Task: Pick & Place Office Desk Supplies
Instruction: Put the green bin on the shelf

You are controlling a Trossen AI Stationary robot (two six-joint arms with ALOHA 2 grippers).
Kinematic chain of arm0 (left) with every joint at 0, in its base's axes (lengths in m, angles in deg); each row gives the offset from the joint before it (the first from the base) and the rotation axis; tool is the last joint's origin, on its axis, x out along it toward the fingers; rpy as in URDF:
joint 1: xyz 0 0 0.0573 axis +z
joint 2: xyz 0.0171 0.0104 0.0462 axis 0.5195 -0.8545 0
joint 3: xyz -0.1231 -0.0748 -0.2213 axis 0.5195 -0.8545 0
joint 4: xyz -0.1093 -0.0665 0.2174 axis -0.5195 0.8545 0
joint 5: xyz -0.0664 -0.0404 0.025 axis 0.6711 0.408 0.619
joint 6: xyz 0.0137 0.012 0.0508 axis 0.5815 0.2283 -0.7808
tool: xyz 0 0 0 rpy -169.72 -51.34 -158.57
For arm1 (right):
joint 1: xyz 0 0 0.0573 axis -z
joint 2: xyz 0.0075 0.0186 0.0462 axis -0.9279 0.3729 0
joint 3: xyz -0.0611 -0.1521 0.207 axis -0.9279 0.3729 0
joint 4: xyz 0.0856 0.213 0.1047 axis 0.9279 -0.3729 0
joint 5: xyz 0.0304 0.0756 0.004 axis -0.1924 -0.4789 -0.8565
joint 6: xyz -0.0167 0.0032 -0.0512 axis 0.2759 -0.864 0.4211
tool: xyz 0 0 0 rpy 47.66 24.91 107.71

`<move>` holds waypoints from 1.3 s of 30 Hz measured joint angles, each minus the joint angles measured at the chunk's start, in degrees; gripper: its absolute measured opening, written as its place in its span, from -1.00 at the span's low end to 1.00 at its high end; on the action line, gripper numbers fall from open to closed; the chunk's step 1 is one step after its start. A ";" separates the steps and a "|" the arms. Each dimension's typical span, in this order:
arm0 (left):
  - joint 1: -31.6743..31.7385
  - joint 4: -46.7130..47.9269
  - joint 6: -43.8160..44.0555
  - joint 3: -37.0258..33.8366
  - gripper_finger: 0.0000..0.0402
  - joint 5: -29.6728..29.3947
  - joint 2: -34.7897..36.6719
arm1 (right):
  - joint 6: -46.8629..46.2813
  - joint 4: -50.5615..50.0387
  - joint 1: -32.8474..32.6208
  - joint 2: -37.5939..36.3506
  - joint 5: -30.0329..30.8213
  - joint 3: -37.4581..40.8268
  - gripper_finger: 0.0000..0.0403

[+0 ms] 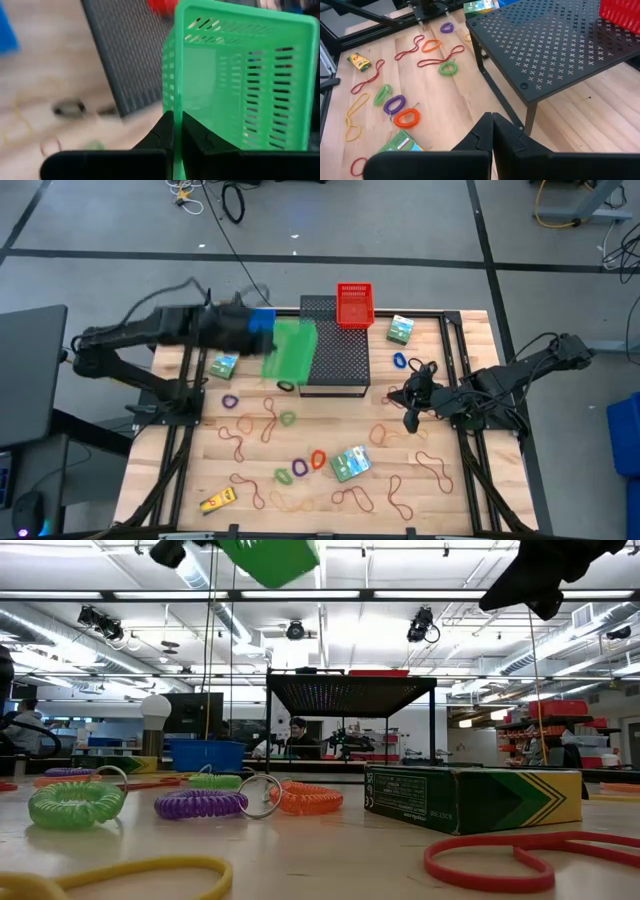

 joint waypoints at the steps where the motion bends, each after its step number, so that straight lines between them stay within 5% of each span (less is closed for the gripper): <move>1: 3.67 -0.24 -1.51 0.30 -0.94 1.04 -0.44 | -0.54 0.18 0.17 0.02 0.01 0.00 -0.98; 6: 20.42 -3.77 -8.43 0.44 -0.94 9.53 -5.00 | -2.07 1.75 0.81 0.13 0.04 0.02 -0.98; 11: 27.53 -9.79 -11.23 0.44 -0.94 16.48 -11.72 | -2.53 2.31 0.80 0.13 1.27 0.02 -0.98; 22: 30.47 -15.98 -13.04 0.44 -0.94 17.15 -23.63 | -3.54 2.33 0.80 0.13 2.74 0.02 -0.98; 39: 30.07 -20.82 -10.33 0.50 -0.92 12.89 -27.80 | -2.88 2.29 0.80 0.13 2.91 0.02 -0.98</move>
